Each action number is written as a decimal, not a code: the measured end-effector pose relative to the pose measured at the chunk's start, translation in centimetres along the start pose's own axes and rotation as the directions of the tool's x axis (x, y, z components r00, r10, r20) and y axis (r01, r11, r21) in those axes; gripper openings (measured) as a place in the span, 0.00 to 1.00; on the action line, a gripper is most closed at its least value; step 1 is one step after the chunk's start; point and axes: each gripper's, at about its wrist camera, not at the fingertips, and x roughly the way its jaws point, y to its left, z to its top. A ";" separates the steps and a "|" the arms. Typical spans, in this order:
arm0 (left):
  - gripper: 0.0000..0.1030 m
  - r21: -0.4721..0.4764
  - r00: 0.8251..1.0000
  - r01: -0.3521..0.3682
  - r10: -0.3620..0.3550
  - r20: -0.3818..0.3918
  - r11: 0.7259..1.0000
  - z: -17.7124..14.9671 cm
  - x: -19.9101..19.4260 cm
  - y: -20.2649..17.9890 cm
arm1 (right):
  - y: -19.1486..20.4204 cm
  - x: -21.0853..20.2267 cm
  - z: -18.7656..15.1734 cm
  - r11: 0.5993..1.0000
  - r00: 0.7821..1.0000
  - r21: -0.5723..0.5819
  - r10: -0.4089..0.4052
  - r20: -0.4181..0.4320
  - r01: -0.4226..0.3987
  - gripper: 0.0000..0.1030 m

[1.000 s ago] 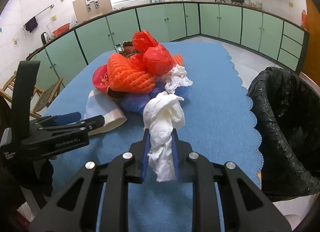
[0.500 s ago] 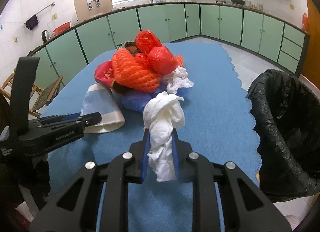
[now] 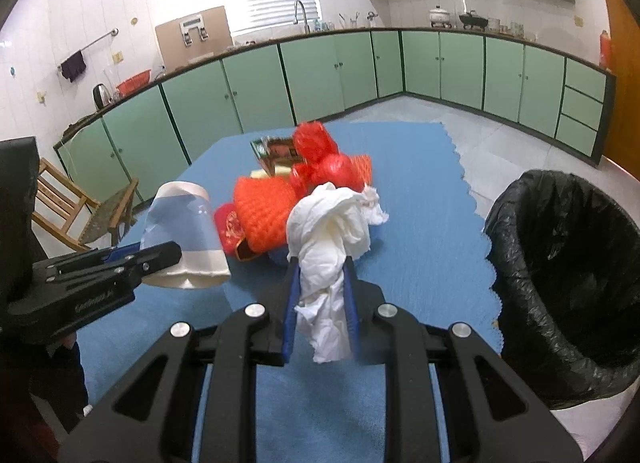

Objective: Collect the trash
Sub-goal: 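Move the tissue and paper cup over the bin and release both, then grasp the red plastic bag with the right tool while the left tool grasps the orange foam net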

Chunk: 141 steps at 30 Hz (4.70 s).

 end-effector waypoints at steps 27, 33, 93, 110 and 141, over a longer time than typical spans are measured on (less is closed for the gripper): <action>0.22 0.193 0.981 0.176 -0.188 0.048 0.965 3.5 1.3 -12.2 | -9.2 -7.0 1.8 0.968 0.970 0.113 -0.233 0.076 0.224 0.19; 0.22 0.229 0.970 0.224 -0.240 0.047 0.947 4.3 3.1 -16.2 | -13.4 -8.0 1.4 0.947 0.953 0.155 -0.295 0.075 0.281 0.19; 0.69 0.183 0.979 0.061 -0.095 0.180 0.981 7.0 3.0 -9.4 | -13.2 -4.8 2.4 0.934 0.940 0.208 -0.319 0.123 0.290 0.92; 0.69 0.038 0.971 -0.150 0.140 0.193 0.988 4.9 3.8 2.2 | -3.7 5.2 4.6 0.990 0.988 0.022 -0.139 0.074 0.137 0.79; 0.69 0.031 0.978 -0.110 0.103 0.179 0.993 5.2 4.9 1.6 | -2.3 5.4 5.6 1.000 0.999 -0.022 0.006 0.050 -0.005 0.36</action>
